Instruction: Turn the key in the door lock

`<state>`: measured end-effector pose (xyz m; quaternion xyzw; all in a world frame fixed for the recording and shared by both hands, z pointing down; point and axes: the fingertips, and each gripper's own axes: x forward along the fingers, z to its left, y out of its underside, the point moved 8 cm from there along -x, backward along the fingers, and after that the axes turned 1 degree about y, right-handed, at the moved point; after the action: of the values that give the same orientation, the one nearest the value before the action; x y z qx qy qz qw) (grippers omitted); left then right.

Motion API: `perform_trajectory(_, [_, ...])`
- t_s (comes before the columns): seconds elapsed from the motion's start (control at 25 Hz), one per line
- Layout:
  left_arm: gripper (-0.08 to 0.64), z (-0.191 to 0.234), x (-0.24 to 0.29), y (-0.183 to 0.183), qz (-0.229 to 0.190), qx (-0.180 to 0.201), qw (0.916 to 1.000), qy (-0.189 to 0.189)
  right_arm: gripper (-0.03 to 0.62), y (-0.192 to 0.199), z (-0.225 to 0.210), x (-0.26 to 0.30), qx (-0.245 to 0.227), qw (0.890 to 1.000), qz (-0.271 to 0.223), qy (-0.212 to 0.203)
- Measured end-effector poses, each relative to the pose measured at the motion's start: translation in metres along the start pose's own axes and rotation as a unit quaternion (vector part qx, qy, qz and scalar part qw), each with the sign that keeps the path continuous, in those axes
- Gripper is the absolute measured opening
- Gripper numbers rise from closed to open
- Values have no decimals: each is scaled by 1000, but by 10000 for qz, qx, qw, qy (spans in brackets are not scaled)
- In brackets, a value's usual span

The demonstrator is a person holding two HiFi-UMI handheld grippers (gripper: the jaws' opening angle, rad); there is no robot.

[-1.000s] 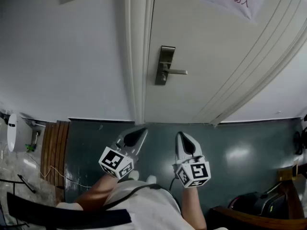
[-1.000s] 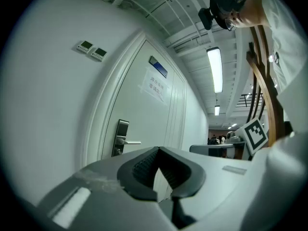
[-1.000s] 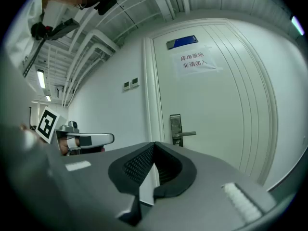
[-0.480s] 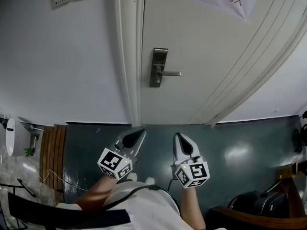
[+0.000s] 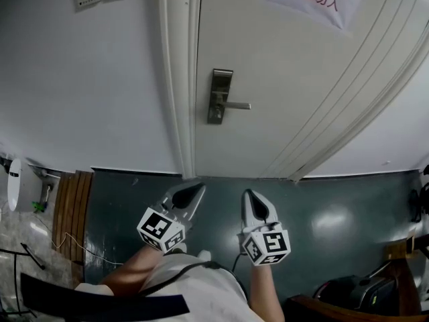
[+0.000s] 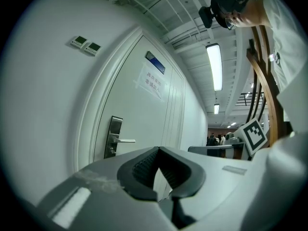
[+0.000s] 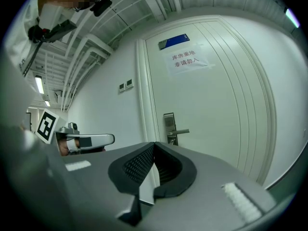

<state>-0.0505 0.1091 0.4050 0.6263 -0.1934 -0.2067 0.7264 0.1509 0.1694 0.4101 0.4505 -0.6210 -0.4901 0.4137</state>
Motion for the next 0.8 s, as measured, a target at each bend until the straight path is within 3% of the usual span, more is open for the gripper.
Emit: perform_trajectory(0.8, [5, -10, -6, 14, 62, -14, 9990, -440, 8, 15, -11, 0, -70, 9992, 219, -341])
